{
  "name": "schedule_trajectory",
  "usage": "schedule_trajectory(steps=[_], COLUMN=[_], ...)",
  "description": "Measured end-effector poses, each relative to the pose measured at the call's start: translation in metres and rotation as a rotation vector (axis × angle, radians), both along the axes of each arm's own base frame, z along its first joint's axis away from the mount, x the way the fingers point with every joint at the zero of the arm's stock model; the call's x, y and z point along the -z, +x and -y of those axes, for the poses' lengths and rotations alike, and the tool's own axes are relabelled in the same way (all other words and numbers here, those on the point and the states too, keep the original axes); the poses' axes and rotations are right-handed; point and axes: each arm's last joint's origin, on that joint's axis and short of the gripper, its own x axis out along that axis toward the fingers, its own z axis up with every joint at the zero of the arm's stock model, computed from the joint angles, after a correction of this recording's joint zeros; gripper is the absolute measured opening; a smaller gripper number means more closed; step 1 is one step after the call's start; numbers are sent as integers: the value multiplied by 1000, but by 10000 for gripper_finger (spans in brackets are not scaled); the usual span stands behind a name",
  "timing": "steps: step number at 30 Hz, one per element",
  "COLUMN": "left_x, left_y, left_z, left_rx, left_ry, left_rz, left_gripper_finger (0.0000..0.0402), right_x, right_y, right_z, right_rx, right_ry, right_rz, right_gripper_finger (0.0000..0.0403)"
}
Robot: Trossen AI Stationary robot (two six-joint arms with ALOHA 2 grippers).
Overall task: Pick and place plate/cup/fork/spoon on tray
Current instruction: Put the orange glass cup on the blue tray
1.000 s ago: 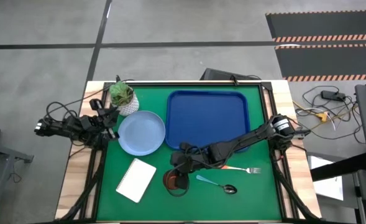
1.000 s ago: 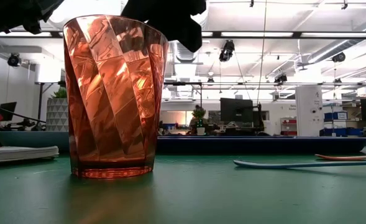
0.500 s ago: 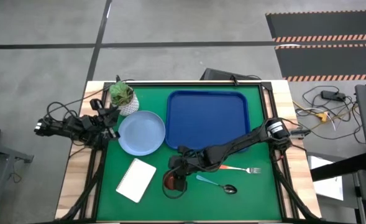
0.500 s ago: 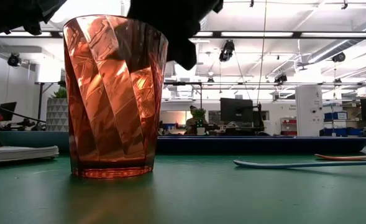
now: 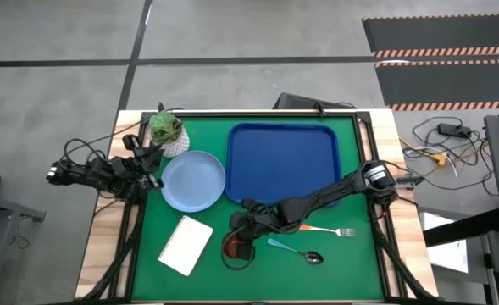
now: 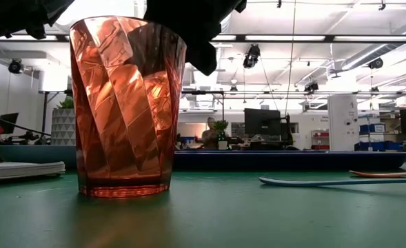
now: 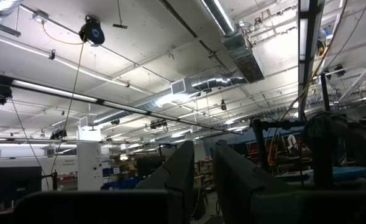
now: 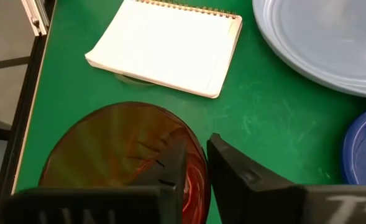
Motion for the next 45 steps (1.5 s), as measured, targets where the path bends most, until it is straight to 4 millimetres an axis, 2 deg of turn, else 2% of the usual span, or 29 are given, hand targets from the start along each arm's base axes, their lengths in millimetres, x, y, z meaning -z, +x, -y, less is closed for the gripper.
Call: schedule_trajectory(steps=[5,14,17,23,27,32,38,45], left_x=[0,0,0,0,0,0,0,0], left_y=[0,0,0,0,0,0,0,0], left_z=[0,0,0,0,0,0,0,0], left_rx=[0,0,0,1,1,1,1,1], left_ry=[0,0,0,0,0,0,0,0], left_rz=[0,0,0,0,1,1,0,0], left_gripper_finger=[40,40,40,40,40,40,40,40], right_x=[0,-3,-11,-41,-56,-68,-68,-57], right_y=[0,0,-2,-13,-17,-17,-18,-30], right_z=[0,3,9,32,58,104,171,251], right_rx=[-2,-42,-60,-37,-3,79,244,515], right_ry=[2,-9,-4,-34,-63,-92,-96,-16], right_rz=[-1,-1,2,8,5,28,3,-32], right_gripper_finger=[14,9,9,9,9,9,9,9])
